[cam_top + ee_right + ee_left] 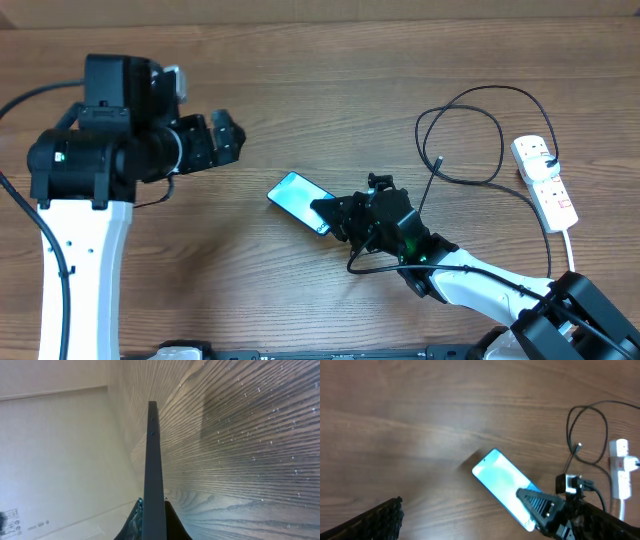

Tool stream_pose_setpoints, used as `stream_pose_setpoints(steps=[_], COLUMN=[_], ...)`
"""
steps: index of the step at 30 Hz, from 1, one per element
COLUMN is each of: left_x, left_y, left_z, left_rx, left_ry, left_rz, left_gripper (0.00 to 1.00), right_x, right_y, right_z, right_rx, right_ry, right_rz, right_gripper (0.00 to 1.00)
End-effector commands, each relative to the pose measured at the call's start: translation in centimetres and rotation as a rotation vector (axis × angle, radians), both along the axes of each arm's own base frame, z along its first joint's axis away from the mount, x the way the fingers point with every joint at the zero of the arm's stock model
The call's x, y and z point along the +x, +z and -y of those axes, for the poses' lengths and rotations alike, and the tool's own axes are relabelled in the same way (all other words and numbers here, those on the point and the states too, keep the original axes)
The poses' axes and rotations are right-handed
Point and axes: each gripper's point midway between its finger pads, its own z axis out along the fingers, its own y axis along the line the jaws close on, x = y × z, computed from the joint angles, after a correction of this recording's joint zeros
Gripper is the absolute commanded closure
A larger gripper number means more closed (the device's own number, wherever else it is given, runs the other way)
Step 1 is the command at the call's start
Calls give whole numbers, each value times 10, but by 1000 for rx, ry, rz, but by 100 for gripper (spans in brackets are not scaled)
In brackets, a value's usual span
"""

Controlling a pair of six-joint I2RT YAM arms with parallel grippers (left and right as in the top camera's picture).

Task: Plug charger to phone and switch on socket
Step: 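Move the left gripper to the phone's bottom end and grasp it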

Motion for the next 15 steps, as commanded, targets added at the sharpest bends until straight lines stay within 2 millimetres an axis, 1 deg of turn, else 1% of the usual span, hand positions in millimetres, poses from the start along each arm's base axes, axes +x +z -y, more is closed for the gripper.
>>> stream_pose_setpoints(steps=[1, 5, 9, 11, 15], left_x=[-7, -5, -5, -4, -3], left_y=[-9, -22, -40, -50, -69], left_z=[6, 3, 6, 9, 13], left_rx=[-136, -286, -486, -579, -641], left_ry=[-77, -83, -95, -107, -86], left_rz=[-16, -20, -19, -8, -26], left_gripper=[0, 0, 0, 0, 0], right_x=[3, 3, 5, 7, 7], right_y=[18, 23, 28, 28, 28], right_z=[-7, -9, -11, -9, -9], right_rx=[39, 57, 74, 98, 166], right_ry=[14, 23, 20, -12, -71], right_rz=[38, 48, 64, 20, -97], right_gripper=[96, 96, 96, 96, 96])
